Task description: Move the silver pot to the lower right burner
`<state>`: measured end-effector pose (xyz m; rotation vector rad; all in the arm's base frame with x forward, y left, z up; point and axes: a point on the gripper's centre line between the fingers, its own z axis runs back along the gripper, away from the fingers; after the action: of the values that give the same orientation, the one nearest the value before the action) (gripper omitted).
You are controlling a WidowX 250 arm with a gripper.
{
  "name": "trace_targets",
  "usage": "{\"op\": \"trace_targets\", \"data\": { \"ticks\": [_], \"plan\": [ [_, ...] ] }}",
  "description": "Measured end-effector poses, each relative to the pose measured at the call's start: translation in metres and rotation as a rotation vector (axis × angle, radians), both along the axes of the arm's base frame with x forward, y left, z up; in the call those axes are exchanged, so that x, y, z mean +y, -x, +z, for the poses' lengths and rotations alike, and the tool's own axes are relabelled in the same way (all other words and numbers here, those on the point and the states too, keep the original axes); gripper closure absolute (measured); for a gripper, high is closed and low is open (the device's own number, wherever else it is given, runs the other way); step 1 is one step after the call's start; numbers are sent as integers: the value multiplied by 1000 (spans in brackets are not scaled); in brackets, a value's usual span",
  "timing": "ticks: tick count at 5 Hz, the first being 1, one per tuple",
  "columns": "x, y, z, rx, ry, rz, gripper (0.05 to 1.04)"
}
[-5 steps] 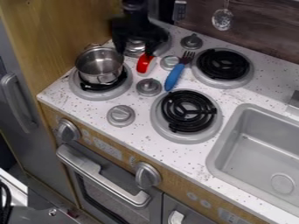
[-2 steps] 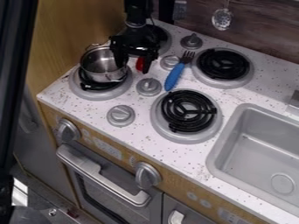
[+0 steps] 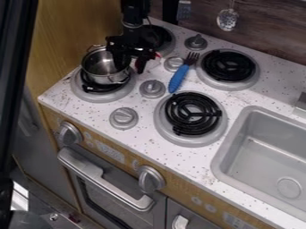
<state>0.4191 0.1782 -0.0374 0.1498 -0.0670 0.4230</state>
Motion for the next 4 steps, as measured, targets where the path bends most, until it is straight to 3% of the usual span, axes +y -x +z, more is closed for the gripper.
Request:
{"op": "trace_targets", "data": {
  "ticks": [1, 2, 3, 4],
  "plan": [
    [1, 4, 0, -7, 9, 7, 674],
    [-6, 11, 9, -21, 24, 2, 907],
    [-17, 21, 23, -51, 36, -31, 1002],
    [-37, 36, 46, -87, 32, -77, 1011]
  ]
}}
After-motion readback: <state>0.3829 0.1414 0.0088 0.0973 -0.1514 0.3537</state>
